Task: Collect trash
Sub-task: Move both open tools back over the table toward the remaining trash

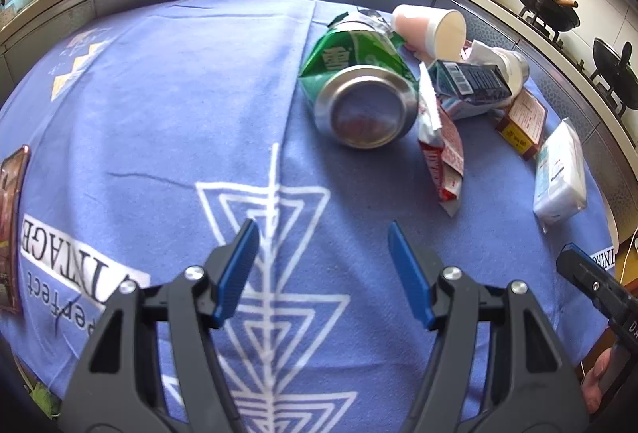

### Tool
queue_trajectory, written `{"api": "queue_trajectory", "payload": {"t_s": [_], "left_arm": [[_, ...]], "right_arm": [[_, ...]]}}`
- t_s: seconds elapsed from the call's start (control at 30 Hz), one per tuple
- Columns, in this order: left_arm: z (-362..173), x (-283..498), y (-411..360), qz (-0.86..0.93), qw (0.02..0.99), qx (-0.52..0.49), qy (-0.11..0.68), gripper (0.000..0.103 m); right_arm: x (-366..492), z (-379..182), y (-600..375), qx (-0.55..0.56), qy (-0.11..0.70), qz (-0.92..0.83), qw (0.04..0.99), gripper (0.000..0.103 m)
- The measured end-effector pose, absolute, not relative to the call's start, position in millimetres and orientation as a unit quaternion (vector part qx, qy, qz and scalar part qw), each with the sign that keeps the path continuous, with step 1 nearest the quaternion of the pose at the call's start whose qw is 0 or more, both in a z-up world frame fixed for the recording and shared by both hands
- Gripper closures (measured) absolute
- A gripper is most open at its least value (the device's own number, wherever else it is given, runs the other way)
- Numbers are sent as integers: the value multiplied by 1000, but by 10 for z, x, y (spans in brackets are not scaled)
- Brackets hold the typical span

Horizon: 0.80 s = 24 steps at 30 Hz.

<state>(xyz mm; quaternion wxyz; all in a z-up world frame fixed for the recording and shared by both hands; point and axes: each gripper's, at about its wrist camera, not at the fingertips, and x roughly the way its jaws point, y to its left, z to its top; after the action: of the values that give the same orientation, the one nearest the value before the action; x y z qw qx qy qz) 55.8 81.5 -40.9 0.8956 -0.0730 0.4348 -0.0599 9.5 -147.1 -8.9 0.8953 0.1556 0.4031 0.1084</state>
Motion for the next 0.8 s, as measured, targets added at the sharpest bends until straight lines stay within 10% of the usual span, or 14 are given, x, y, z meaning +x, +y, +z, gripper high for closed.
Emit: {"api": "queue_trajectory", "payload": {"t_s": [0.8], "left_arm": [[-430, 482, 1169, -46, 902, -78, 423, 39]], "right_arm": [[185, -135, -1038, 114, 421, 129, 891, 51]]}}
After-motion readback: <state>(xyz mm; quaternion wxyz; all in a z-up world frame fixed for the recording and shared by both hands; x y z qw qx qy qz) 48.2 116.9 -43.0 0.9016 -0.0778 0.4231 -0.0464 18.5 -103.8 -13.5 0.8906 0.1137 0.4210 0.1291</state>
